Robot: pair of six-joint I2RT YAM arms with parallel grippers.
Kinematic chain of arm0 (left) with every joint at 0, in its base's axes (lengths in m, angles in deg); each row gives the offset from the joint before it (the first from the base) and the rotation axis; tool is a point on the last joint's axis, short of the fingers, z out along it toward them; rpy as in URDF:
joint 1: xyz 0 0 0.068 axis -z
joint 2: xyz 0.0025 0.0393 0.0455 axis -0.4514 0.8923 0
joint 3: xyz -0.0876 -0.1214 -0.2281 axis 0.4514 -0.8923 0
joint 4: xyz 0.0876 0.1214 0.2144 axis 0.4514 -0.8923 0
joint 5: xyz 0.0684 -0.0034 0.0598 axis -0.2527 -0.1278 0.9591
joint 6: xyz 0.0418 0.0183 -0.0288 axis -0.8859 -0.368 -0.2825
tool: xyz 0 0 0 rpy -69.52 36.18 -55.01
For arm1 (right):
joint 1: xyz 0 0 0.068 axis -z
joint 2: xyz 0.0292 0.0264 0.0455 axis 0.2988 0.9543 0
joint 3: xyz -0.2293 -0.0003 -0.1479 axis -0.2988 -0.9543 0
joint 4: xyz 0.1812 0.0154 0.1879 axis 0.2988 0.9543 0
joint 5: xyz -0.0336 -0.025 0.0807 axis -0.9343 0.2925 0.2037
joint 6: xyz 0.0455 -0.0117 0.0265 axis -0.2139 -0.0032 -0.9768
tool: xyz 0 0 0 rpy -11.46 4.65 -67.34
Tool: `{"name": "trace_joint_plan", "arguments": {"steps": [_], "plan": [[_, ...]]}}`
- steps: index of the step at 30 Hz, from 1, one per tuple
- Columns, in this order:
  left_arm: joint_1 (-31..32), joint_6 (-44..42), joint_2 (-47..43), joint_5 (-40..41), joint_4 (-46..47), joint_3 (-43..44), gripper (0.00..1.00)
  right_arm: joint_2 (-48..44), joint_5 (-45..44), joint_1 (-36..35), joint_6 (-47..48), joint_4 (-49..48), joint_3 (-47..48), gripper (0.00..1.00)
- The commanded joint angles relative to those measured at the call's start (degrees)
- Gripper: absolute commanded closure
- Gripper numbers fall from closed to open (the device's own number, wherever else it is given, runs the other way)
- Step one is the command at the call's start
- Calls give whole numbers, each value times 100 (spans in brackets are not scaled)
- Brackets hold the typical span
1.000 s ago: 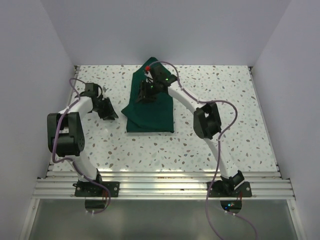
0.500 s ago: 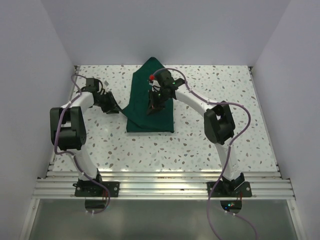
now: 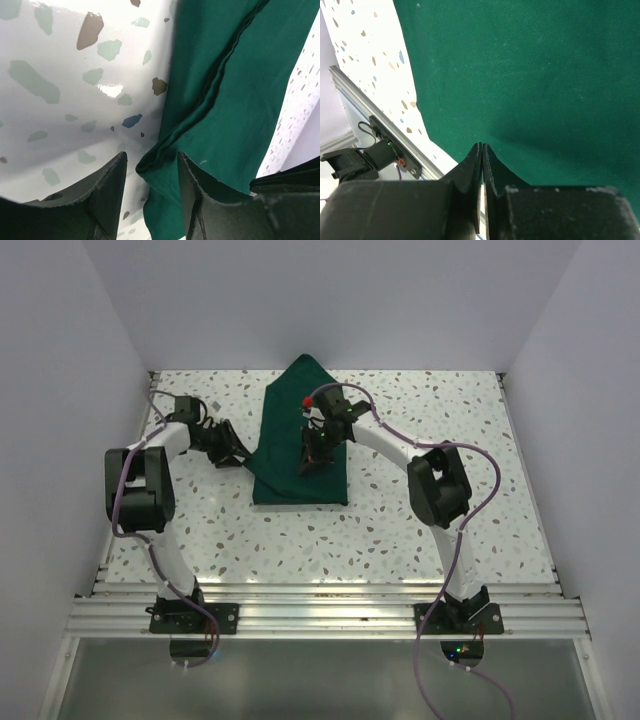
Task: Prepare the surgical pack
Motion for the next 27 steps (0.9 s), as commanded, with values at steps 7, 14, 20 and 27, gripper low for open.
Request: {"name": "trace_joint_plan", "arguments": {"steps": [7, 14, 20, 27], "plan": [[58, 546, 16, -1293, 1114, -51, 85, -264, 197, 11, -7, -157, -8, 96], [375, 1100, -169, -1988, 2063, -333, 99, -184, 215, 20, -7, -131, 71, 97], [647, 943, 199, -1744, 1540, -150, 91, -123, 162, 11, -15, -87, 89, 97], [568, 485, 236, -978, 677, -17, 70, -97, 162, 11, -51, -104, 133, 97]]}}
